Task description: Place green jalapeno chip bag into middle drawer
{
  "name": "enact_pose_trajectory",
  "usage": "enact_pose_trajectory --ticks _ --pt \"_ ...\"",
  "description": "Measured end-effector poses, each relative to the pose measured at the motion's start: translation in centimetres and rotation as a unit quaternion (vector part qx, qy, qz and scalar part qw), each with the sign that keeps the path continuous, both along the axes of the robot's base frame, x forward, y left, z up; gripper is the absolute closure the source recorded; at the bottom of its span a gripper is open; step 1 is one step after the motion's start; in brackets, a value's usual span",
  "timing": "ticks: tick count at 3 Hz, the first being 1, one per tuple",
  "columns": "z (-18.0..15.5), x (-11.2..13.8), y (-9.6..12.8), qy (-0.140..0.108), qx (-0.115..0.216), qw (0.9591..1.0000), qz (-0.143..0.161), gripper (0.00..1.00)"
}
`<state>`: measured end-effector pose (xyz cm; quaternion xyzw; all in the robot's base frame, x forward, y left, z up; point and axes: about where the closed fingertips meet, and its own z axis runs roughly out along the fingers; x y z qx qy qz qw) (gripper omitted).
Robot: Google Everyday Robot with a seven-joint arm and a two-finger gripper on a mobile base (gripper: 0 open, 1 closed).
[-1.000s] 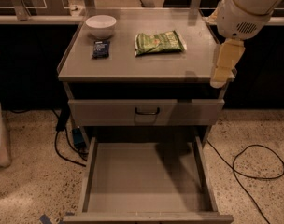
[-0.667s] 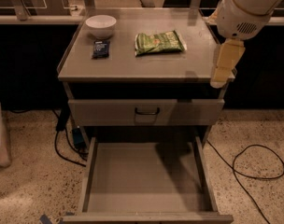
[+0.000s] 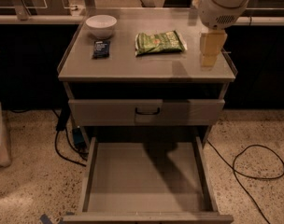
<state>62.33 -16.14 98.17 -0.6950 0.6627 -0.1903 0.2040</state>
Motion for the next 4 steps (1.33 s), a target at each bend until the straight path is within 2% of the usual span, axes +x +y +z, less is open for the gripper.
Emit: enact_pose_trajectory --ticks 1,2,3,4 --pt "0.8 4.4 1.8 -0.028 -0.028 0.9988 0.030 0.00" --pt "0.6 8.3 3.7 -0.034 -0.032 0.9974 0.054 0.00" --pt "0.0 11.6 5.3 -0.033 -0.028 0.9965 0.072 0.00" --pt "-2.5 15.5 7.4 -0.012 -0.031 0.9947 0.097 0.00"
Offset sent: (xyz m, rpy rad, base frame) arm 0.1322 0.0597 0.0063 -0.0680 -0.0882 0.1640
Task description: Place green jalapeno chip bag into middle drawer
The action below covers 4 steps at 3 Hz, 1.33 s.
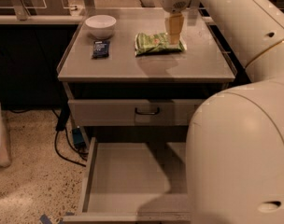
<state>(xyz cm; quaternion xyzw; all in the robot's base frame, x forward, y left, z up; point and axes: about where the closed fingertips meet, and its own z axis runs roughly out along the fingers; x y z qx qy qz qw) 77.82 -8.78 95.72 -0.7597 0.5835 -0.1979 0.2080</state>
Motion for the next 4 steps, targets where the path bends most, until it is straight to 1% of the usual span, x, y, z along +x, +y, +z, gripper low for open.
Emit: enact_pose_trajectory --ticks 1,2,3,4 --pt "0.0 0.0 0.0 0.000 0.000 1.0000 0.000 0.00" --pt "-0.9 1.0 0.6 -0.002 0.015 0.9998 0.010 0.00" --pt "-1.9 2.9 1.3 -0.010 0.035 0.9990 0.026 0.00" --pt "-3.4 4.5 2.2 -0.014 0.041 0.9983 0.040 0.00"
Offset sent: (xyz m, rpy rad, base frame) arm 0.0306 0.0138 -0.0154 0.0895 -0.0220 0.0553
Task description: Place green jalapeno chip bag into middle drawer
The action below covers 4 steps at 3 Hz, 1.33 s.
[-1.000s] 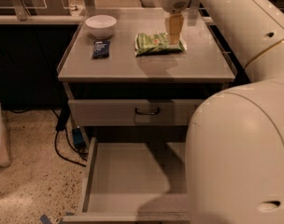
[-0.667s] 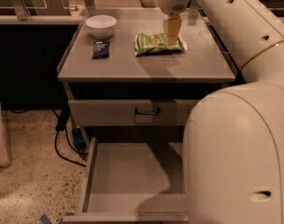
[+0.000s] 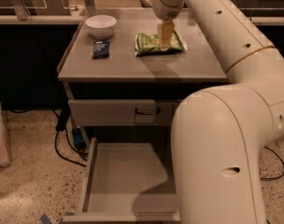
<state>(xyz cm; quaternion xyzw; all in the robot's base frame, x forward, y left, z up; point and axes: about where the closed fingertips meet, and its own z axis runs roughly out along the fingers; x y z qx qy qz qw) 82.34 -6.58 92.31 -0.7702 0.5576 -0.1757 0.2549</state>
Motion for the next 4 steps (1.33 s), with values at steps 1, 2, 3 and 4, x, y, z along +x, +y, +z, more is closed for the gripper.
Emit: enact_pose_trajectory --ticks 1,2,3,4 --pt "-2.8 1.0 1.1 0.026 -0.007 0.9995 0.015 0.00" --pt "-4.7 1.2 0.9 0.055 -0.017 0.9981 0.020 0.00" --pt "-7.1 1.5 1.5 0.080 -0.028 0.9956 0.040 0.00" --pt "-7.3 1.6 1.6 0.081 -0.028 0.9955 0.040 0.00"
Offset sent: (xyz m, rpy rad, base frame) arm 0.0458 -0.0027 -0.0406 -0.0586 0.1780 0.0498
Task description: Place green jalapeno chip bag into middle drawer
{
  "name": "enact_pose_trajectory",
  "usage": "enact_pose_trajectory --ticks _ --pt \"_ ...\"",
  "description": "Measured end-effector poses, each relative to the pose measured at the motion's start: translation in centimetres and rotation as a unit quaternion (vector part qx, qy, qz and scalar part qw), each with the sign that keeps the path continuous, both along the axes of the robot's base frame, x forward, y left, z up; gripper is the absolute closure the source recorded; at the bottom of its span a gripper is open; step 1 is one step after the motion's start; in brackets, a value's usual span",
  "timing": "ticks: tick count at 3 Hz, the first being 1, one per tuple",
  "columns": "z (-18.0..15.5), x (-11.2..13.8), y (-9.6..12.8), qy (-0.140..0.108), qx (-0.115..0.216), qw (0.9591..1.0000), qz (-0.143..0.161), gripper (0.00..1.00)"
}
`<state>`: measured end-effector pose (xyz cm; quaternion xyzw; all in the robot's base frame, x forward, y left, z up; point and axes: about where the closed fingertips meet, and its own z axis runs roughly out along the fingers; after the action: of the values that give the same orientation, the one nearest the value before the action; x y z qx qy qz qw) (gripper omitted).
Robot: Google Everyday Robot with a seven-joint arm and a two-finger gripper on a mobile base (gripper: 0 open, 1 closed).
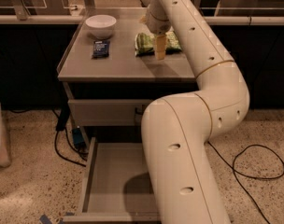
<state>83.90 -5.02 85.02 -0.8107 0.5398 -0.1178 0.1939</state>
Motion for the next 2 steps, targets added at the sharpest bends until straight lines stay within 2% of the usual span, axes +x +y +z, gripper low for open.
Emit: enact_pose_trajectory --ticks 1,2 --pt "-0.03 -0.78 0.13 0.015 -0.031 0.9994 0.002 0.00" --pt "-0.03 -0.78 0.13 0.015 -0.031 0.9994 0.002 0.00"
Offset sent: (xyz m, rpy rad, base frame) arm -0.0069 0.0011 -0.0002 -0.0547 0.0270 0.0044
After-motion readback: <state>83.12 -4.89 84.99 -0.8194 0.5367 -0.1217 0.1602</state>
